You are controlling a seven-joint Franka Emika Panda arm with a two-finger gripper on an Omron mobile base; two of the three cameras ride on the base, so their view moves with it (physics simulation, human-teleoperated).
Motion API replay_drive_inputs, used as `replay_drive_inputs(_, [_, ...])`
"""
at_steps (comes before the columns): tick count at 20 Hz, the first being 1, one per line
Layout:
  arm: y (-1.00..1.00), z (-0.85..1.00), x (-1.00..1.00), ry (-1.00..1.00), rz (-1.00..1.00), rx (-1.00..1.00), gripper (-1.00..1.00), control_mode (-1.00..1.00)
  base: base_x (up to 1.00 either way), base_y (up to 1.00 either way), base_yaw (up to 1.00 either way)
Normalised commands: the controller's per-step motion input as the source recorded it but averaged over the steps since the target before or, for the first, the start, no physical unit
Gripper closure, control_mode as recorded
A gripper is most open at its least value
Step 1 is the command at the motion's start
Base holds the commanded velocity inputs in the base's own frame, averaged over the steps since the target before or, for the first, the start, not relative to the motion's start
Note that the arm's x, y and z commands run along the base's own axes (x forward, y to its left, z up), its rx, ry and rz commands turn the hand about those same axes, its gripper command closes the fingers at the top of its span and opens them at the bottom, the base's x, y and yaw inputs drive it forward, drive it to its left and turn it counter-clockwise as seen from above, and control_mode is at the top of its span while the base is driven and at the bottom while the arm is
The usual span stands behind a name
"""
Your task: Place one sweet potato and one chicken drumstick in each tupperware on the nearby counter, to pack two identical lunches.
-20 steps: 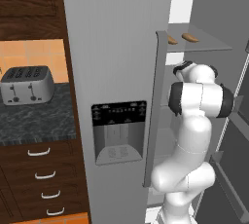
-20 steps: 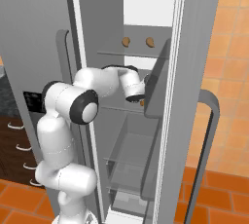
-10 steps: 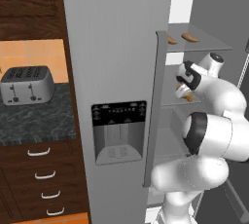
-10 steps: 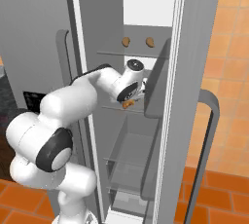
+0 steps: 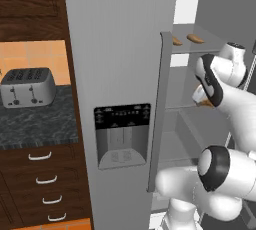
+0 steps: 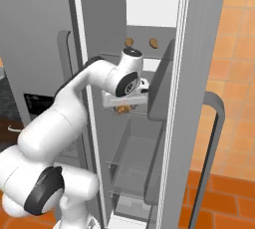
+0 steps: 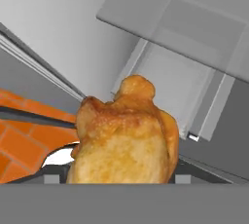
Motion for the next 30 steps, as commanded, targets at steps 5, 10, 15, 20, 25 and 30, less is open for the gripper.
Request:
replay_drive_inputs(5, [0.61,0.05,-1.0,-0.21,-0.25,0.0,1.0,-1.0,0.0,0.0,0.0])
replay_drive_inputs(10, [1.0,0.25,-0.78,-0.09,-0.07,-0.11,1.0,-1.0,0.0,0.0,0.0])
replay_drive_inputs(15, [0.81,0.38,-0.74,0.0,-0.11,0.0,1.0,-1.0,0.0,0.0,0.0])
replay_drive_inputs(20, [0.2,0.14,-0.36,0.0,-0.05,0.0,1.0,1.0,-0.6,0.25,-0.11])
replay_drive_inputs(25, [0.0,0.0,0.0,0.0,0.0,0.0,1.0,1.0,-0.41,0.84,-0.05])
replay_drive_inputs(30, [0.0,0.0,0.0,0.0,0.0,0.0,1.0,1.0,0.0,1.0,-0.03])
